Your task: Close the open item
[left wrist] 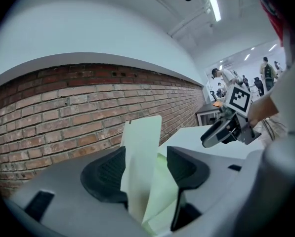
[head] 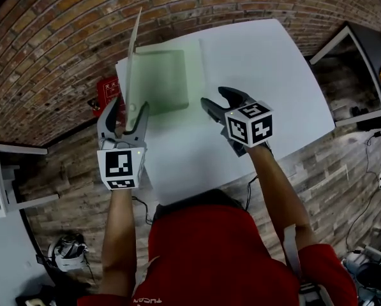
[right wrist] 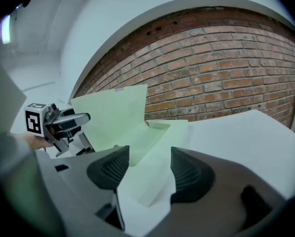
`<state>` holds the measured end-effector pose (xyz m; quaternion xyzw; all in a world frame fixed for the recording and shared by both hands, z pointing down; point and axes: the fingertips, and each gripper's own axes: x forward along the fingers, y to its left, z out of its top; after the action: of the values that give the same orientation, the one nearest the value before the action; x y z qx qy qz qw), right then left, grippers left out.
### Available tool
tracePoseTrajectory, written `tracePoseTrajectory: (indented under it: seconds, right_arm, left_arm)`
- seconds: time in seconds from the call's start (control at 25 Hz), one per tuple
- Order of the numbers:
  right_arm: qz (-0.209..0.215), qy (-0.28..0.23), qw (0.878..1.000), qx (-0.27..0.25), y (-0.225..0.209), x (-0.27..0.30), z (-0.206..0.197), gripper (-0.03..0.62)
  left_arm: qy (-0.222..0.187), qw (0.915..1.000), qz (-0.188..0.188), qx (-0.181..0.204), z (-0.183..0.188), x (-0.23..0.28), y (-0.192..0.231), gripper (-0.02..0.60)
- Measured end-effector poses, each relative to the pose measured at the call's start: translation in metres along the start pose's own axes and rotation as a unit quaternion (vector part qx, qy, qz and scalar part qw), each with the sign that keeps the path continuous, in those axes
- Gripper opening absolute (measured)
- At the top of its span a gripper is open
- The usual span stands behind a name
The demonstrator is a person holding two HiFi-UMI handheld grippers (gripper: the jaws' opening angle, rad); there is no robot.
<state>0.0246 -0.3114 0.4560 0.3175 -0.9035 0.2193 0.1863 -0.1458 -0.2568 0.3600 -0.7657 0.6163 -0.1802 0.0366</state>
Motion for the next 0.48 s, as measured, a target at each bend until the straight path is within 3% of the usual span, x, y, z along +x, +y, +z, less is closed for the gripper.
tracePoseTrajectory:
  seconds: [0.24,0.48]
  right_arm:
    - [-0.001,0.015,0.999,0.032,-0.009,0.02,-0.008,0.239]
    - [-0.006,0.026,0.998,0.064,-0.017,0.035,-0.021,0.239]
  left_arm:
    - [-0.019,0.9997,-0.012,-0.005,0.005,0.004,0.008,0.248]
    - [-0.028,0.9988,-0.041,-0.002,0.005,0.006,0.0,0.184]
